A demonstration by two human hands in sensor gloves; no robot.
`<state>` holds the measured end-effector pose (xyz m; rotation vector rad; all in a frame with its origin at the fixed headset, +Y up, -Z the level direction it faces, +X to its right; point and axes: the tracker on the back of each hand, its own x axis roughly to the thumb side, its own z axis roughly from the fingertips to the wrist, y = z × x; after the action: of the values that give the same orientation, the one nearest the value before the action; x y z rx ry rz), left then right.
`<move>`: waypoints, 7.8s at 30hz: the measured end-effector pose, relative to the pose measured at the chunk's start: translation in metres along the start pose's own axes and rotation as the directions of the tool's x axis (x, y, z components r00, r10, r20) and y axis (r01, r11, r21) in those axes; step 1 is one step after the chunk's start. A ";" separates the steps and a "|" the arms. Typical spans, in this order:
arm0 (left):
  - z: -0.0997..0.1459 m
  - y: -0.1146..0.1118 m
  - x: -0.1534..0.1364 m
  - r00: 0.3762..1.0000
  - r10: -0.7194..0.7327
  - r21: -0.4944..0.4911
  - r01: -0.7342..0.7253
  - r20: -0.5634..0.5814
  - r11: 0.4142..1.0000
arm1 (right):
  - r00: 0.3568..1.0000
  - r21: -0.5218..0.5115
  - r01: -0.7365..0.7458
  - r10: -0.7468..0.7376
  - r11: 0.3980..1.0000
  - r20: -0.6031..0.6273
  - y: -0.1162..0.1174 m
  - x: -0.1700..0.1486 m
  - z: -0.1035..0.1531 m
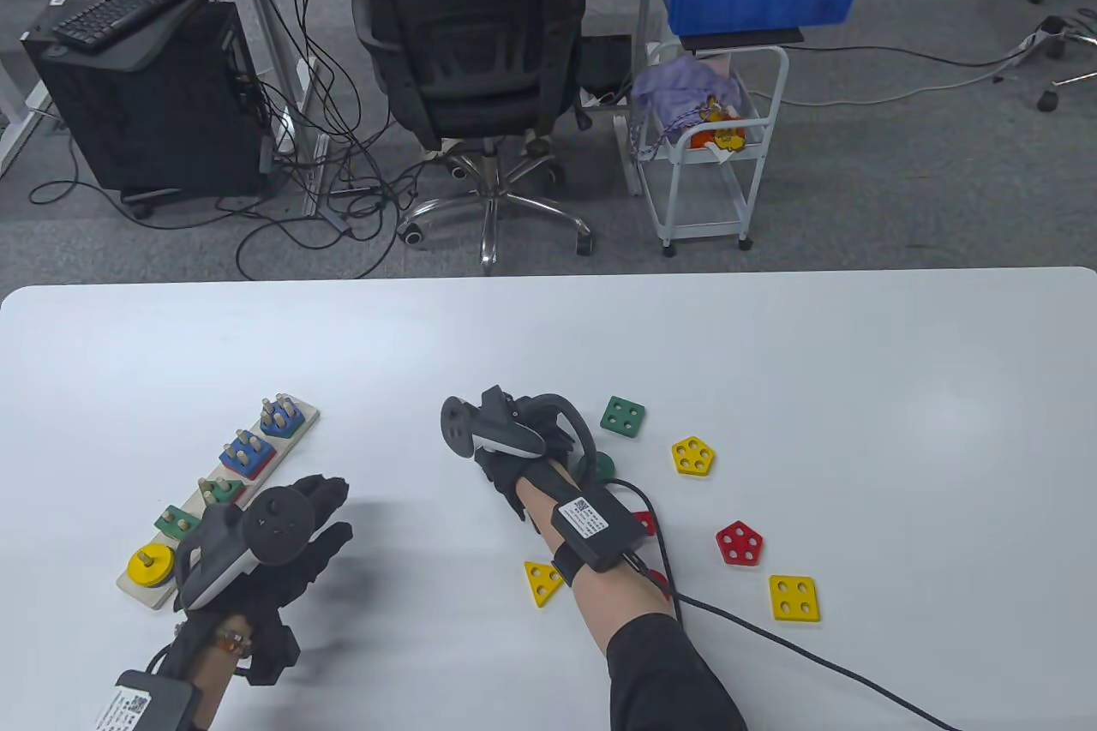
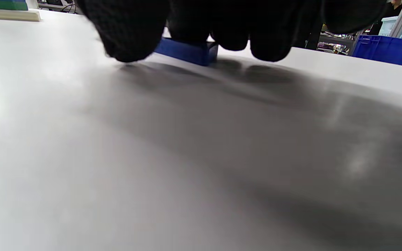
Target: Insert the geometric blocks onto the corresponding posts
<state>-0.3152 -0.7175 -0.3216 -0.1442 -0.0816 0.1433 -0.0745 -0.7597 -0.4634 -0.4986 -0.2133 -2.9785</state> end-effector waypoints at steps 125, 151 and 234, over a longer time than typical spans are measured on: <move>-0.022 0.005 -0.066 0.978 0.073 0.136 -0.047 -0.194 0.990 | 0.973 -0.173 0.175 -0.198 0.969 -0.123 0.009 -0.186 0.272; 0.007 -0.017 0.034 0.986 -0.036 -0.013 0.039 0.164 0.999 | 0.967 0.082 -0.253 0.253 0.964 0.012 0.015 0.023 0.169; -0.016 0.015 -0.120 0.928 0.125 0.168 -0.068 -0.352 0.983 | 0.963 -0.159 0.222 -0.242 0.962 -0.117 0.006 -0.167 0.278</move>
<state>-0.4339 -0.7223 -0.3480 -0.0186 0.3055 0.2189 0.1711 -0.7072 -0.2576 -0.3008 -0.0459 -3.2597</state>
